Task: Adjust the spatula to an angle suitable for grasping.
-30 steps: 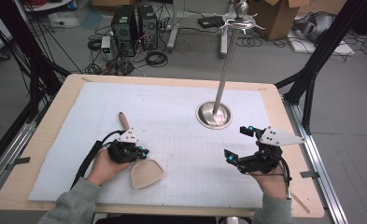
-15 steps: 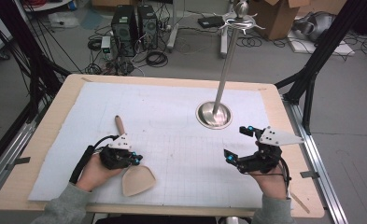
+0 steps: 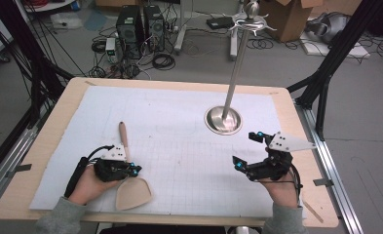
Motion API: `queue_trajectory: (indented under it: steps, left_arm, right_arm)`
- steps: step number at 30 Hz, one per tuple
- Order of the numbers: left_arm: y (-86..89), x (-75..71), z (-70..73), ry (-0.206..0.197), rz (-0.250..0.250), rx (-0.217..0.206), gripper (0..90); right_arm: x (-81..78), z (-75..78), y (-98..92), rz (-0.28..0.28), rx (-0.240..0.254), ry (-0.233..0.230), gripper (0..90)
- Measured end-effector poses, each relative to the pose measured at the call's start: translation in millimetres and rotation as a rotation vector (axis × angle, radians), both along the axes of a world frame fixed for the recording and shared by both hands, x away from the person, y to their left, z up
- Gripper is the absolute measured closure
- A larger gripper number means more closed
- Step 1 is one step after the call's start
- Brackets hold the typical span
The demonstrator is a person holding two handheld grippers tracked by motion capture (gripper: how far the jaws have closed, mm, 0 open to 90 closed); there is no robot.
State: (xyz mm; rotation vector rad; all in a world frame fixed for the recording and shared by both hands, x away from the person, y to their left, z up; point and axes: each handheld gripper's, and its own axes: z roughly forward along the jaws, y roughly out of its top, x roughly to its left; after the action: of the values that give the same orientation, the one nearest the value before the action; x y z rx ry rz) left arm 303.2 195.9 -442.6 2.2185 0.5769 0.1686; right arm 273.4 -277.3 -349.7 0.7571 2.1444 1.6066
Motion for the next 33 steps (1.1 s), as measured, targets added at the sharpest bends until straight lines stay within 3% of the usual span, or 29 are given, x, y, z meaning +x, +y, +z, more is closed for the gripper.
queue_trajectory:
  steps: [7, 11, 20, 27, 33]
  left_arm:
    - [-0.3, -1.2, 1.3, -0.029, 0.01, 0.003, 89.7]
    - [6.8, -0.3, 8.9, -0.056, 0.047, -0.048, 89.7]
    - [28.3, 6.9, 21.2, -0.126, 0.134, -0.098, 89.7]
    - [45.2, 21.2, 16.0, -0.114, 0.247, -0.101, 89.7]
    - [52.0, 30.9, 11.0, -0.116, 0.31, -0.11, 89.7]
  right_arm:
    - [1.7, -0.8, 2.2, 0.007, -0.003, 0.002, 0.7]
    - [1.3, -0.2, 1.0, 0.007, 0.006, 0.002, 0.8]
    - [1.8, -0.5, 1.9, 0.011, 0.0, 0.001, 0.8]
    - [2.1, -0.2, 4.1, 0.015, -0.001, 0.002, 0.8]
    - [2.4, 0.3, 3.8, 0.015, 0.0, -0.002, 0.8]
